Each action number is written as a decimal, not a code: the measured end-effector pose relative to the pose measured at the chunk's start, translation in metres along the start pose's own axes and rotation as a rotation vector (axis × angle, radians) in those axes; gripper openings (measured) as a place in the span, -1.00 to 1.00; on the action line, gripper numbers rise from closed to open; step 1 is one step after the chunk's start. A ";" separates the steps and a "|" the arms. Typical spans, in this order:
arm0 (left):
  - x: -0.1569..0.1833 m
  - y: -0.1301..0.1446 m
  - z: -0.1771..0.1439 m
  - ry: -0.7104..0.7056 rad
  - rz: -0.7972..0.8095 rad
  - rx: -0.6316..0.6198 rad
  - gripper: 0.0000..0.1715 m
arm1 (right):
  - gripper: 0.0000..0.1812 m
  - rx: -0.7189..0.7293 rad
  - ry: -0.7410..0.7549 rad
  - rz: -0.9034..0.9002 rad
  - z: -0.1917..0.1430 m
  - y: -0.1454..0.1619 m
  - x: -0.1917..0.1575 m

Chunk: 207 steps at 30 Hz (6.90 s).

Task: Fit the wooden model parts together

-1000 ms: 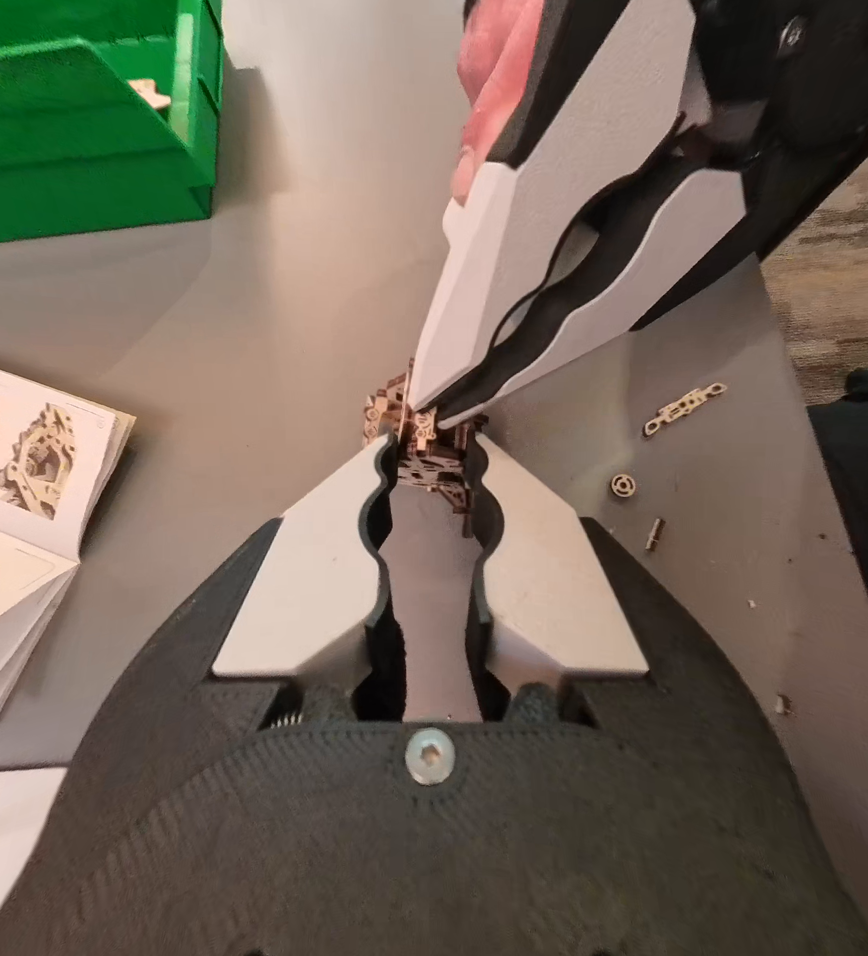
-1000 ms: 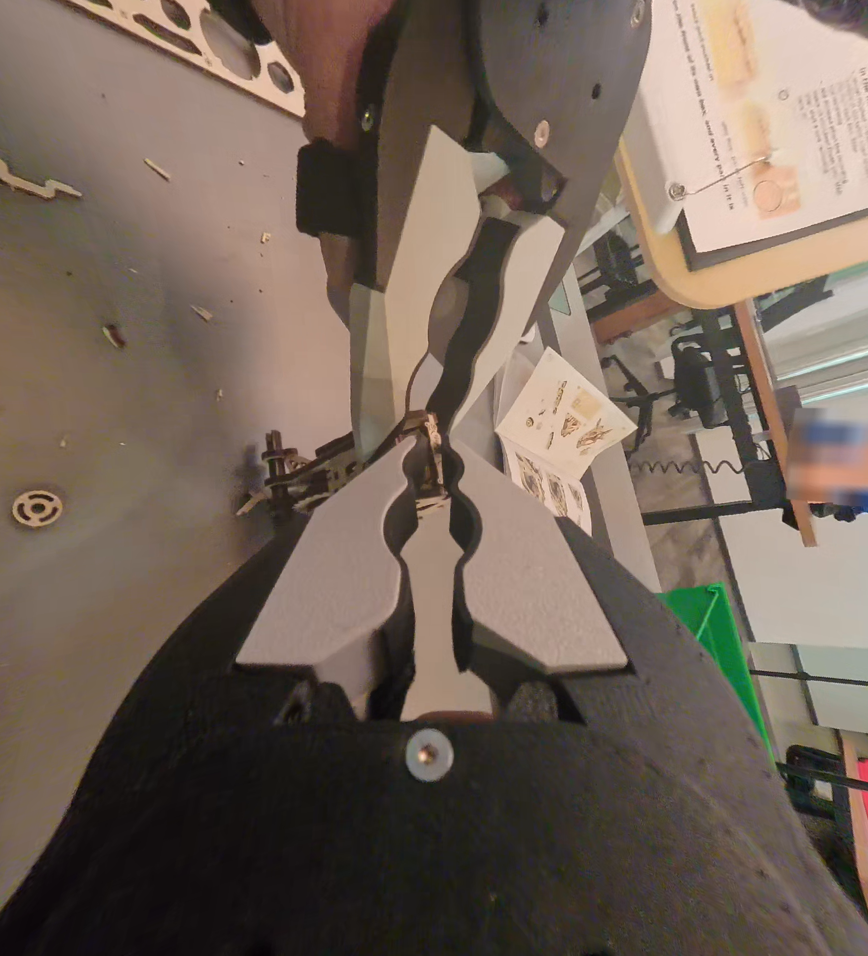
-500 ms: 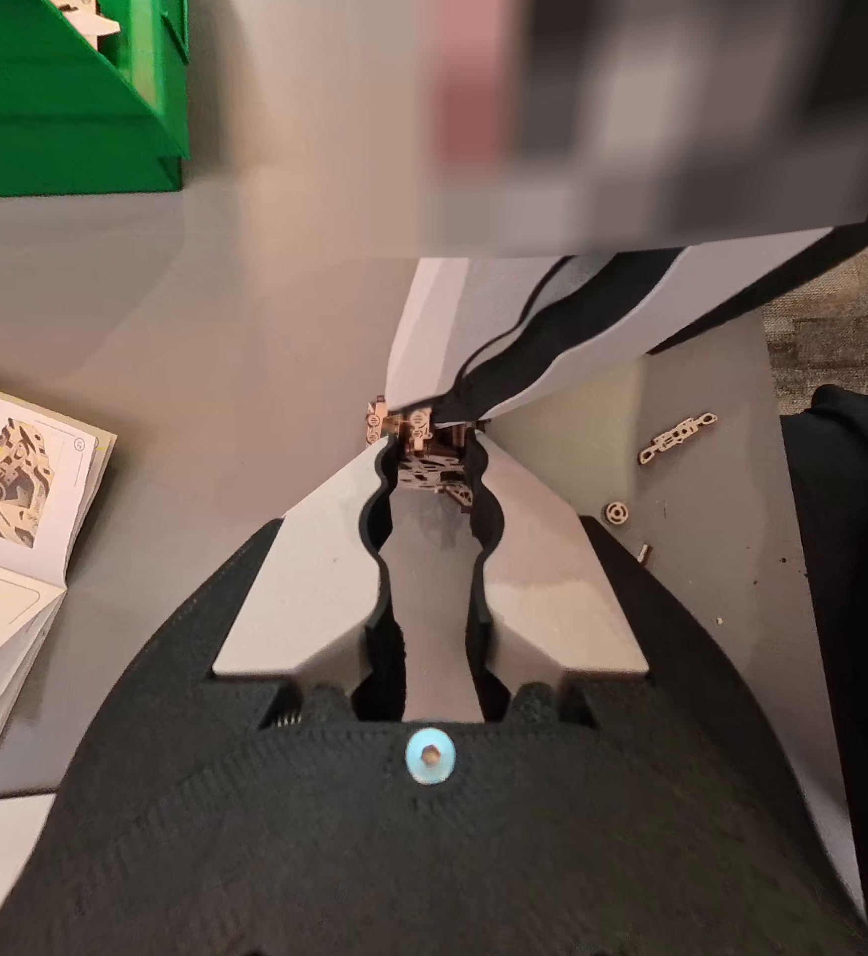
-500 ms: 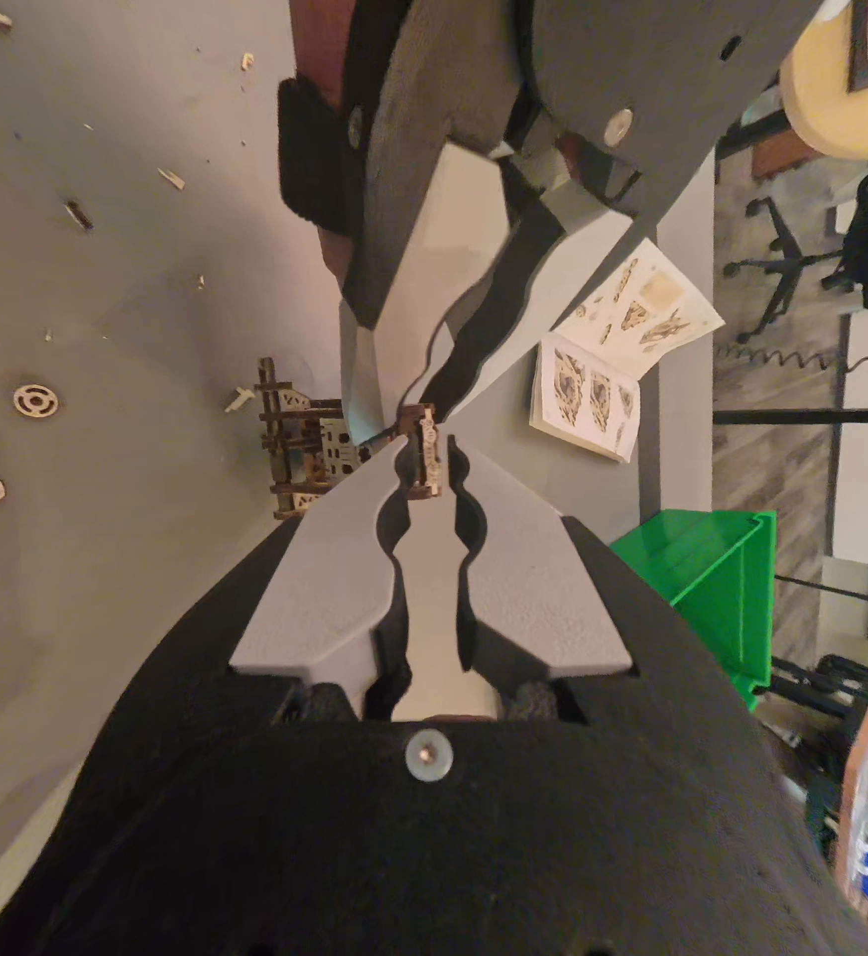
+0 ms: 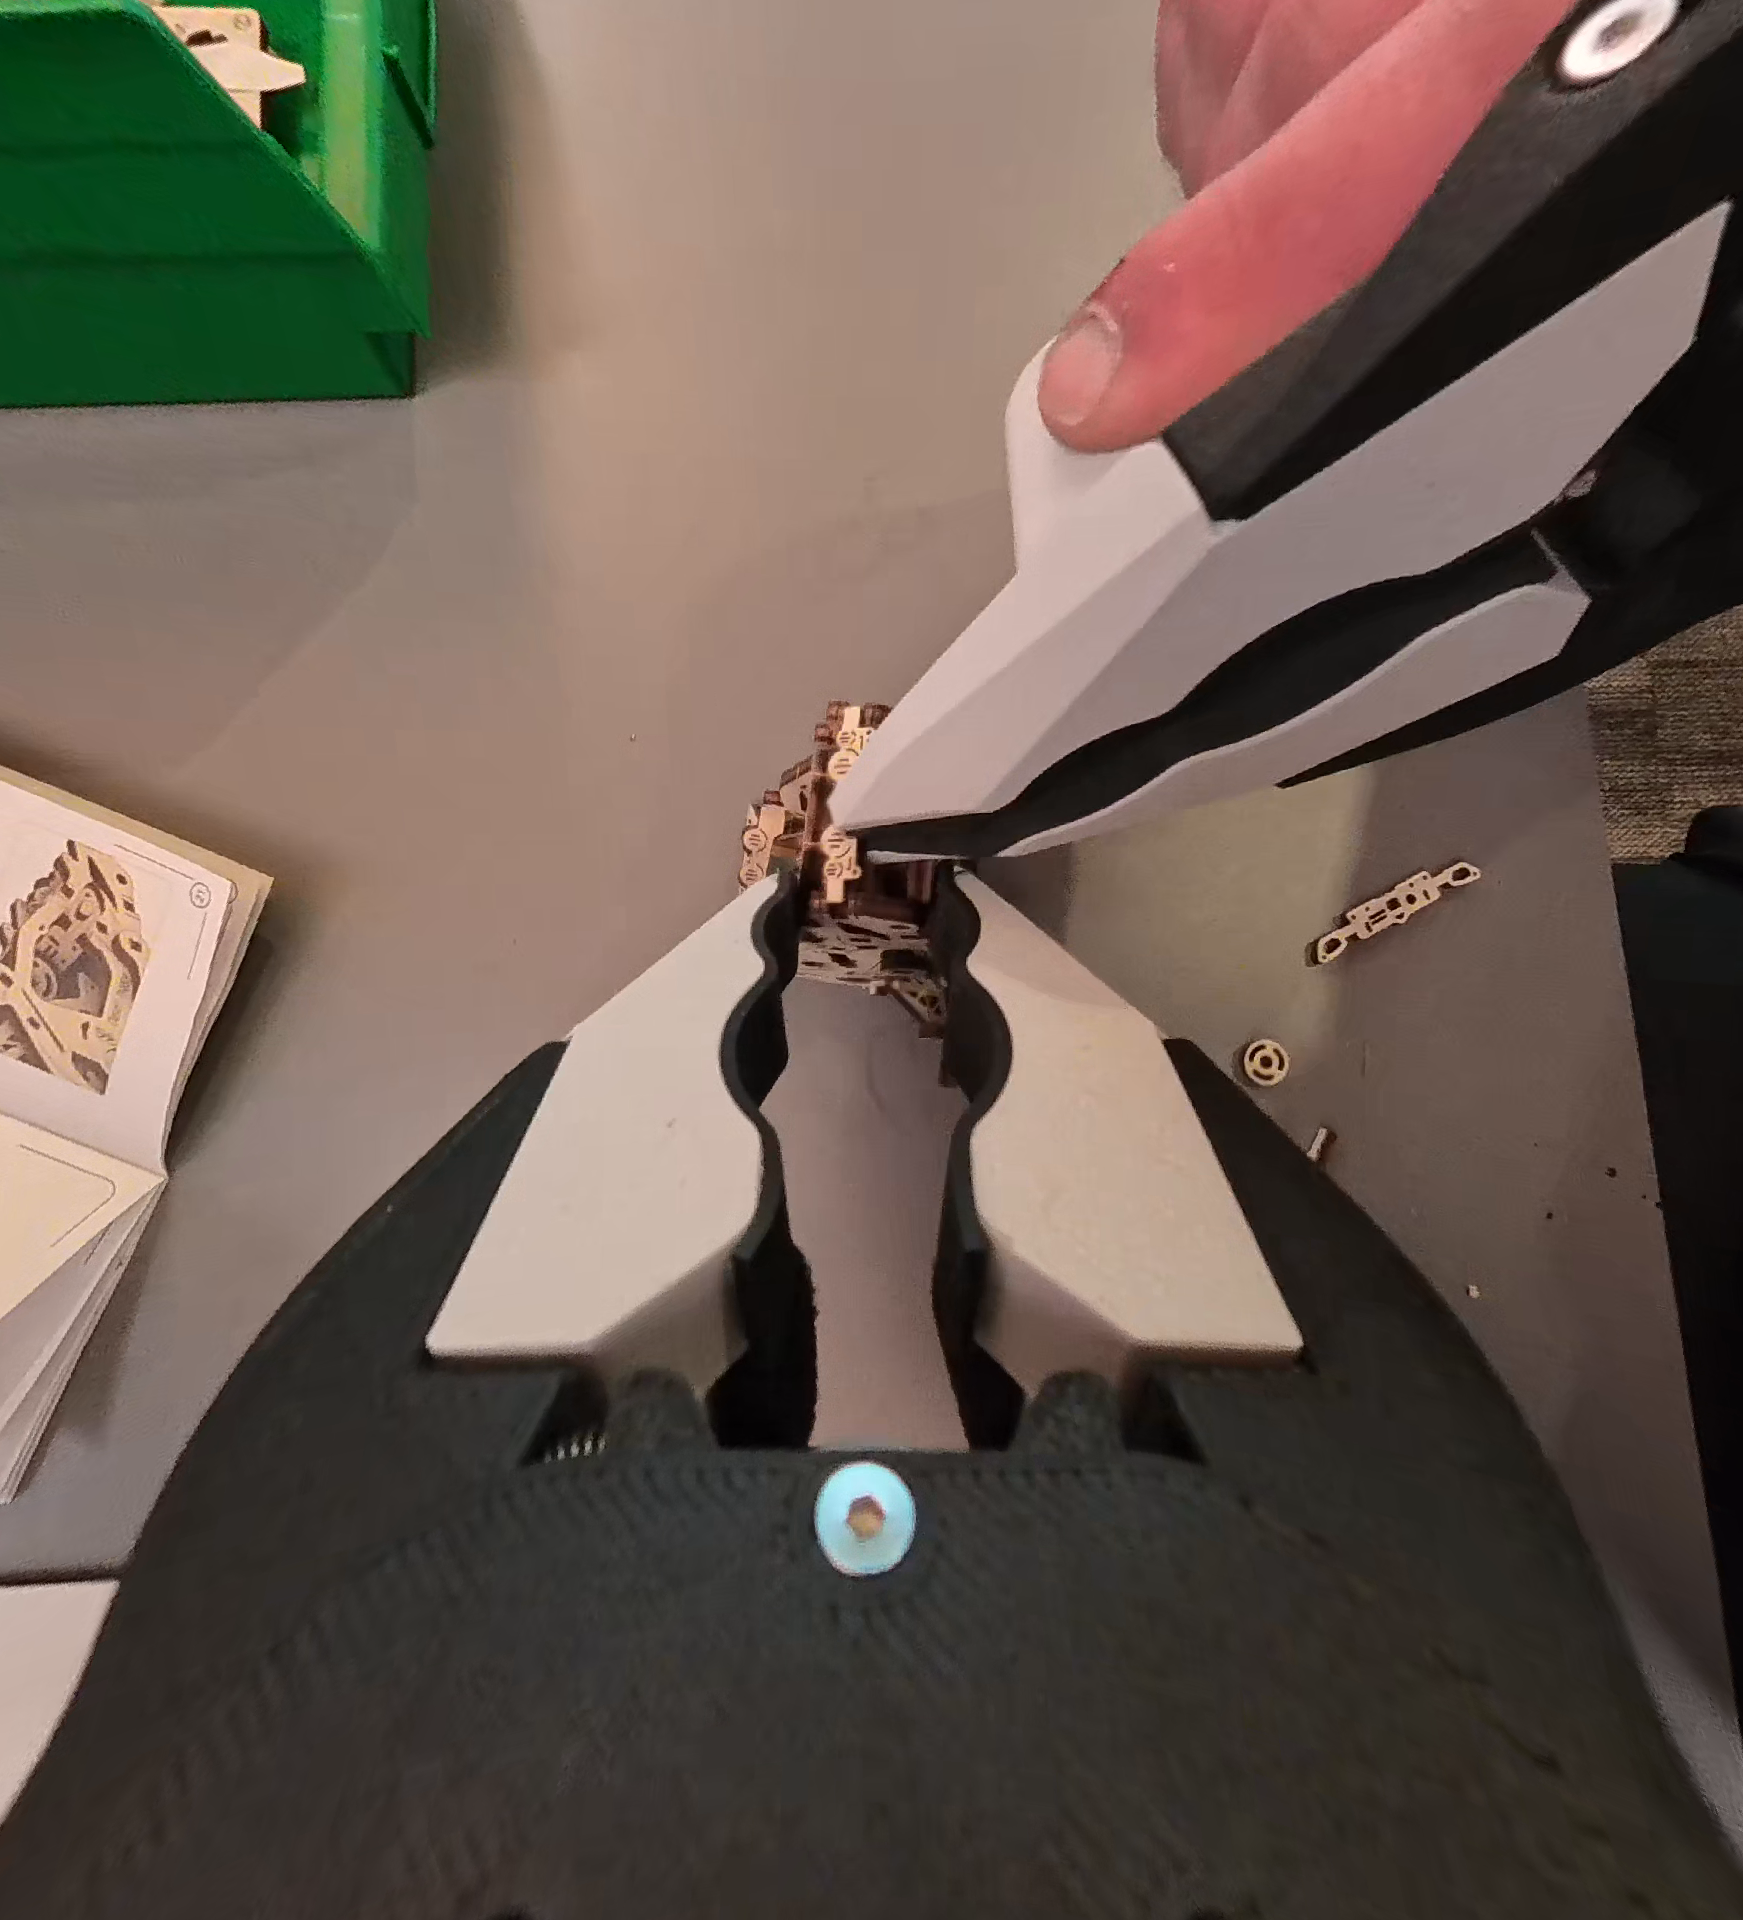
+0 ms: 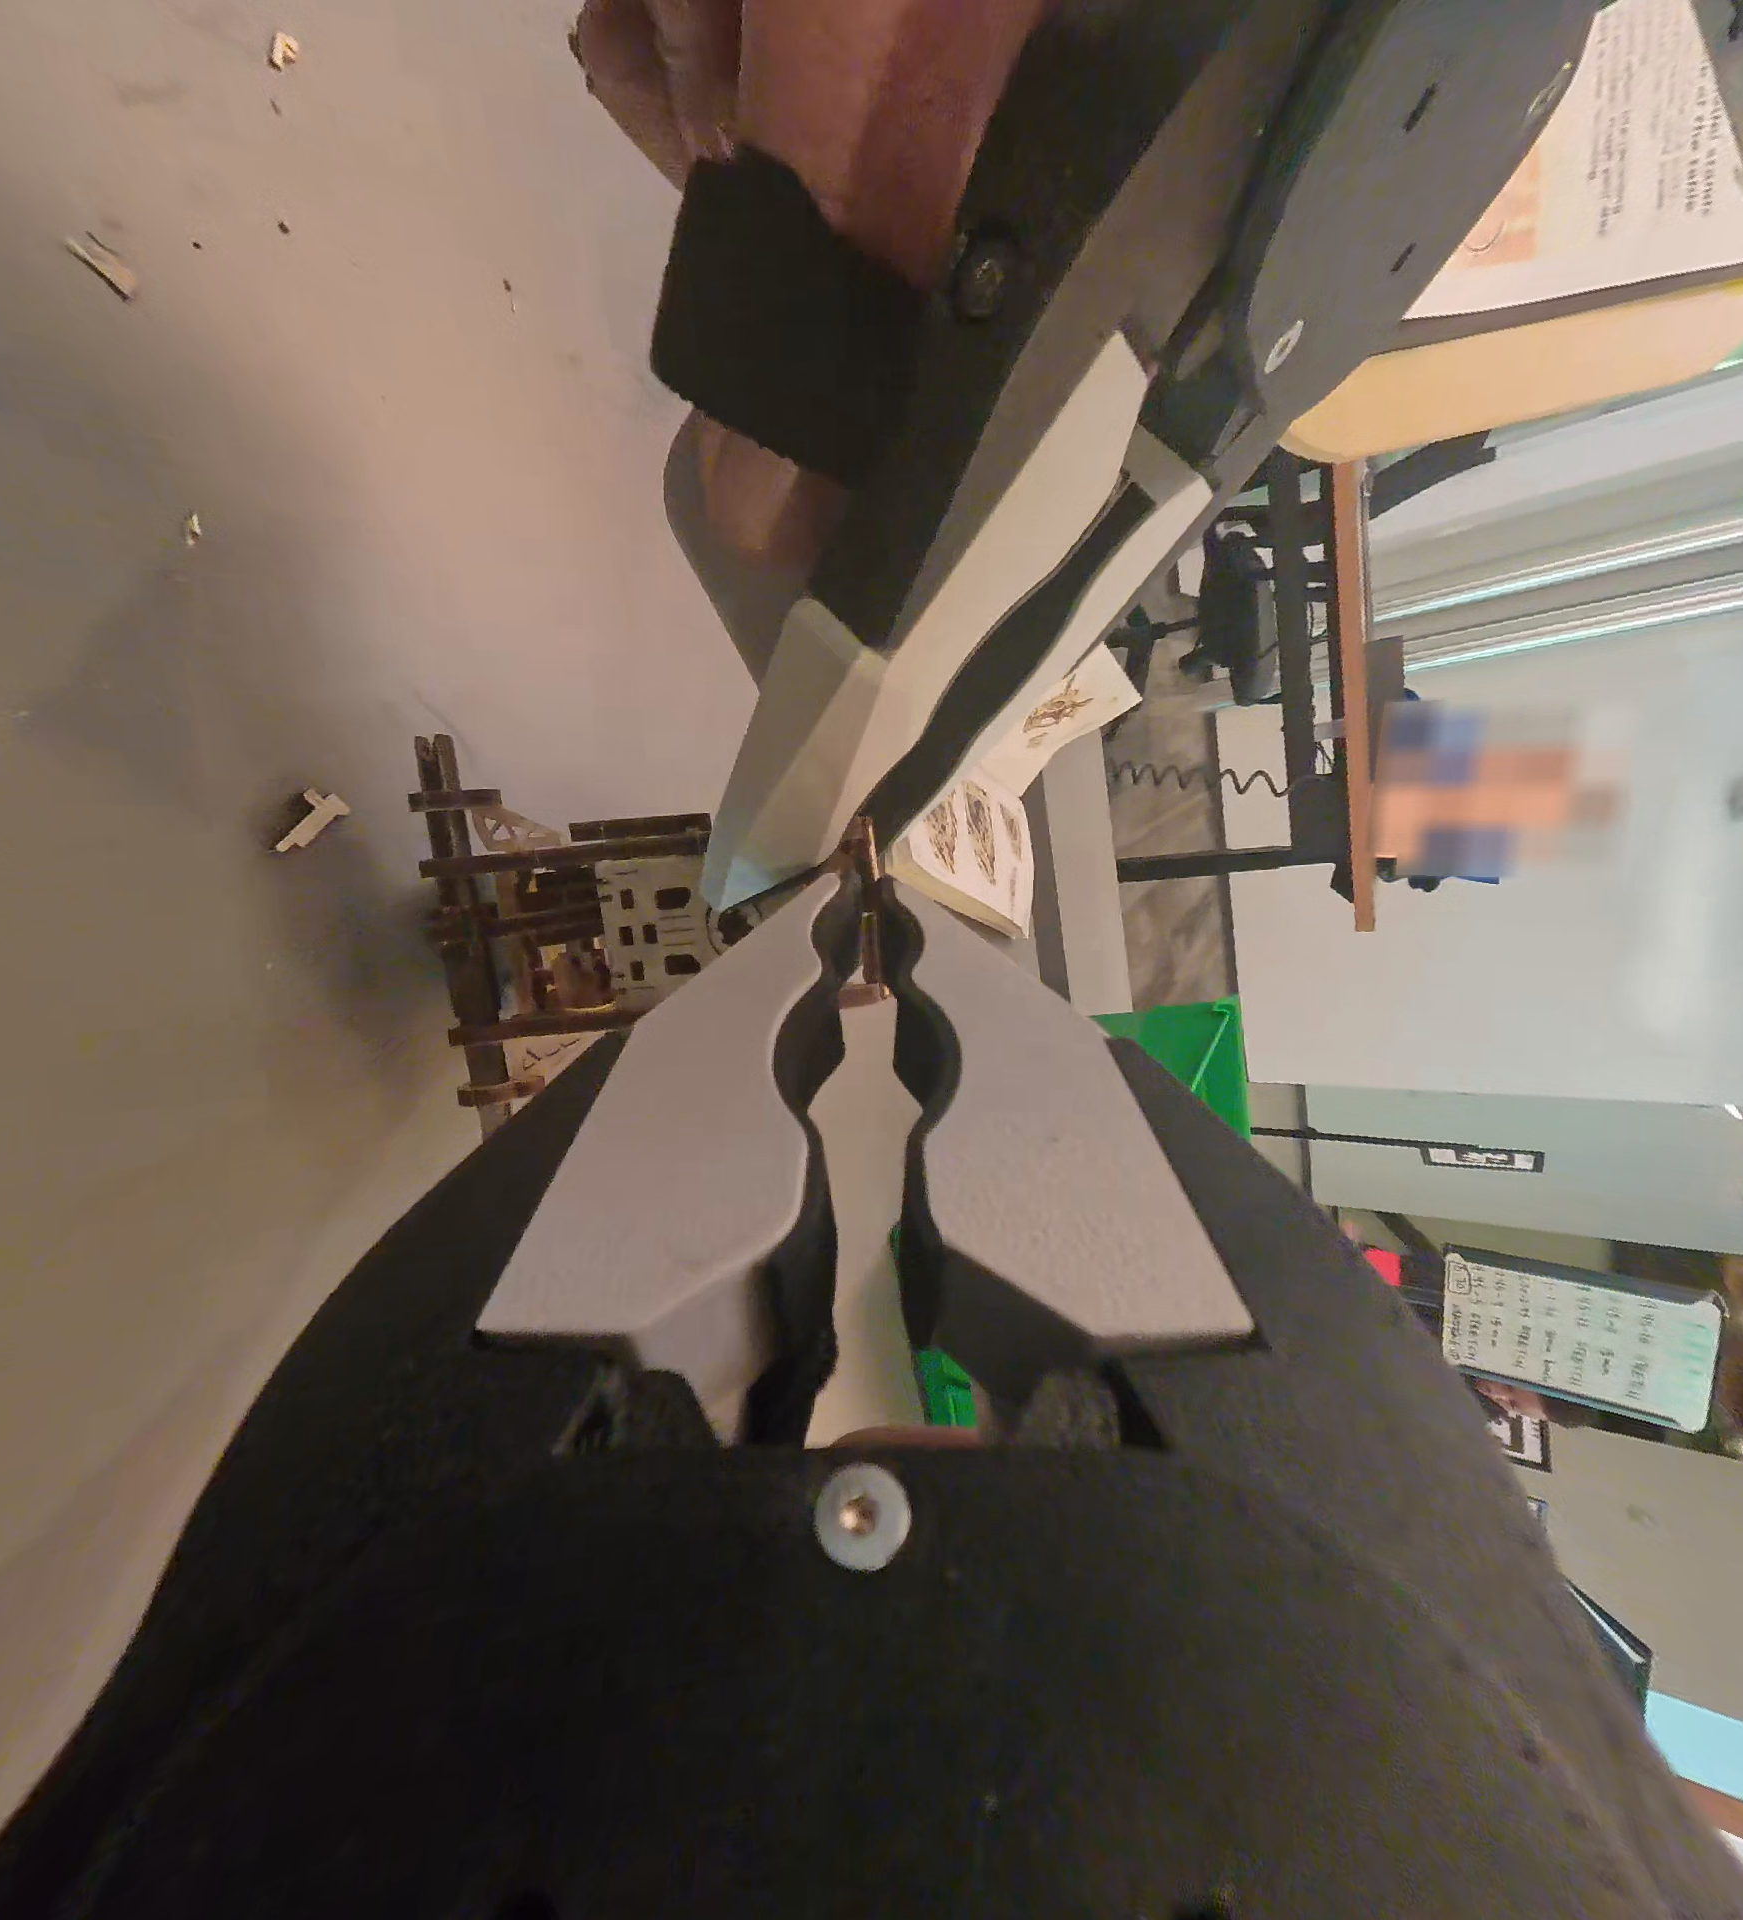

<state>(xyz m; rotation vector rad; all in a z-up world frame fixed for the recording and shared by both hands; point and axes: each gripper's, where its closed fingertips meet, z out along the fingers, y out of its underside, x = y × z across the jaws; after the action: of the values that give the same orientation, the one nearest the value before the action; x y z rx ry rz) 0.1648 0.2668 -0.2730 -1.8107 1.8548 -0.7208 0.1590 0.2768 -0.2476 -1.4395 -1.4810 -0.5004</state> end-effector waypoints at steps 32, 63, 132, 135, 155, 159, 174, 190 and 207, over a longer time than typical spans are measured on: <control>-0.001 -0.013 0.013 -0.073 0.074 0.007 -0.74 | -0.98 -0.112 -0.099 0.000 -0.004 0.019 0.000; 0.007 -0.021 0.012 -0.116 0.187 0.055 -0.74 | -0.59 0.083 -0.453 0.325 -0.013 0.026 -0.019; 0.041 -0.042 0.049 -0.007 0.399 0.349 -0.70 | -0.77 0.404 -0.564 0.521 -0.050 0.045 -0.036; 0.042 -0.042 0.050 -0.007 0.426 0.321 -0.70 | -0.77 0.383 -0.570 0.486 -0.050 0.045 -0.037; 0.042 -0.043 0.038 -0.003 0.363 0.448 -0.72 | -0.76 0.429 -0.568 0.506 -0.049 0.044 -0.036; 0.042 -0.044 0.038 -0.029 0.395 0.432 -0.72 | -0.76 0.439 -0.579 0.531 -0.050 0.044 -0.036; 0.045 -0.047 0.042 -0.013 0.412 0.362 -0.75 | -0.78 0.405 -0.623 0.502 -0.053 0.047 -0.037; 0.041 -0.046 0.040 0.034 0.258 0.438 -0.68 | -0.77 0.551 -0.552 0.650 -0.053 0.047 -0.033; 0.045 -0.041 0.037 0.025 0.269 0.465 -0.70 | -0.77 0.397 -0.475 0.490 -0.053 0.039 -0.037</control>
<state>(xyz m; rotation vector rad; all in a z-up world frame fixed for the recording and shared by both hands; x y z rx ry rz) 0.2178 0.2192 -0.2727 -1.2395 1.7203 -0.9759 0.2070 0.2217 -0.2676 -1.5797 -1.4032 0.4428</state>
